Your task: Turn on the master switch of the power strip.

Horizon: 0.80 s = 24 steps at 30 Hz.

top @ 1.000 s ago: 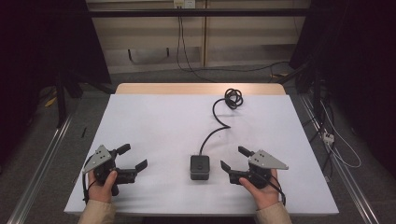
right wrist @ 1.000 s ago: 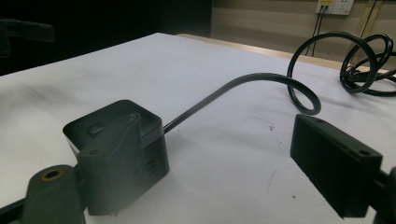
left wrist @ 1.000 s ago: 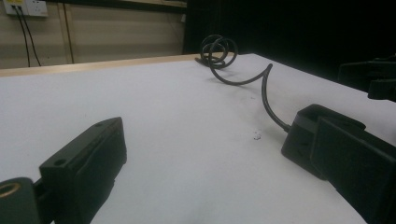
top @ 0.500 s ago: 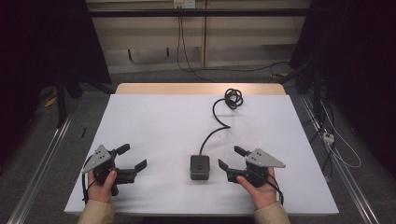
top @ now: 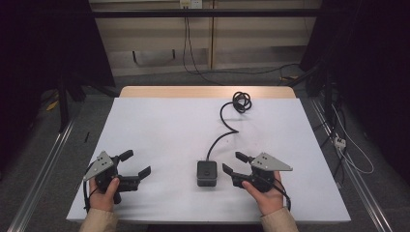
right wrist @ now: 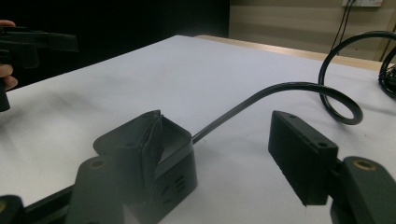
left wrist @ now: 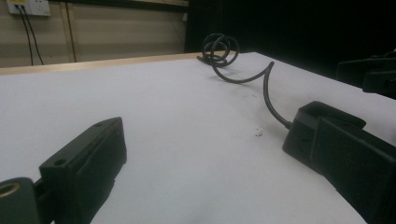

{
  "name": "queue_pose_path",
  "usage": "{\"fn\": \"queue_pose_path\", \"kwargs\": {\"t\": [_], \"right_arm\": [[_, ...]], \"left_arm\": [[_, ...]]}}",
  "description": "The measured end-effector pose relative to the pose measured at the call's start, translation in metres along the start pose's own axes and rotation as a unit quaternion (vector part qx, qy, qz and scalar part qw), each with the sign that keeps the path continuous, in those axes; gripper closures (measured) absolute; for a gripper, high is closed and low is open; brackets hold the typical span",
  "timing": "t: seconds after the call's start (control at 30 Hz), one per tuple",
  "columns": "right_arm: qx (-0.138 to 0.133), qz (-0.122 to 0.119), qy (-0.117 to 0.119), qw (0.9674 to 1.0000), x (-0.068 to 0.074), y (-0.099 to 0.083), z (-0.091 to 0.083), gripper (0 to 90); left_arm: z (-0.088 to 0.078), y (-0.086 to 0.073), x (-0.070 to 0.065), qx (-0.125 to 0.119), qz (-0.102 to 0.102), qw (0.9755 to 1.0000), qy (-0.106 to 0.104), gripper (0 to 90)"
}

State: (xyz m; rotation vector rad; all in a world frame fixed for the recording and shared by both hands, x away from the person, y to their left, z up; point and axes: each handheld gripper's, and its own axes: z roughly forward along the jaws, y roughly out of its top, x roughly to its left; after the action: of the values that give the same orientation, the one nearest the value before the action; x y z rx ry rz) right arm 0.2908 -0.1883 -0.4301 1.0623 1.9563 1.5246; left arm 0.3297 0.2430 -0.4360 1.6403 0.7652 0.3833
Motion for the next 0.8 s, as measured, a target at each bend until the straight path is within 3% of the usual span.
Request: {"fn": "queue_pose_path", "kwargs": {"t": [0.27, 0.63, 0.8], "right_arm": [[0.005, 0.002, 0.006, 1.0000, 0.0026, 0.0019, 0.0011, 40.2], [0.005, 0.023, 0.008, 0.9997, 0.0018, 0.0038, -0.0014, 49.6], [0.008, 0.025, 0.020, 0.9995, 0.0035, 0.0052, -0.0007, 56.1]], "left_arm": [[-0.0015, 0.0004, -0.0016, -0.001, 0.004, 1.0000, -0.001, 3.3], [-0.0007, 0.0002, -0.0019, -0.001, 0.002, 1.0000, -0.003, 3.3], [0.0010, 0.0001, -0.0022, 0.000, 0.000, 1.0000, -0.004, 3.3]]}}
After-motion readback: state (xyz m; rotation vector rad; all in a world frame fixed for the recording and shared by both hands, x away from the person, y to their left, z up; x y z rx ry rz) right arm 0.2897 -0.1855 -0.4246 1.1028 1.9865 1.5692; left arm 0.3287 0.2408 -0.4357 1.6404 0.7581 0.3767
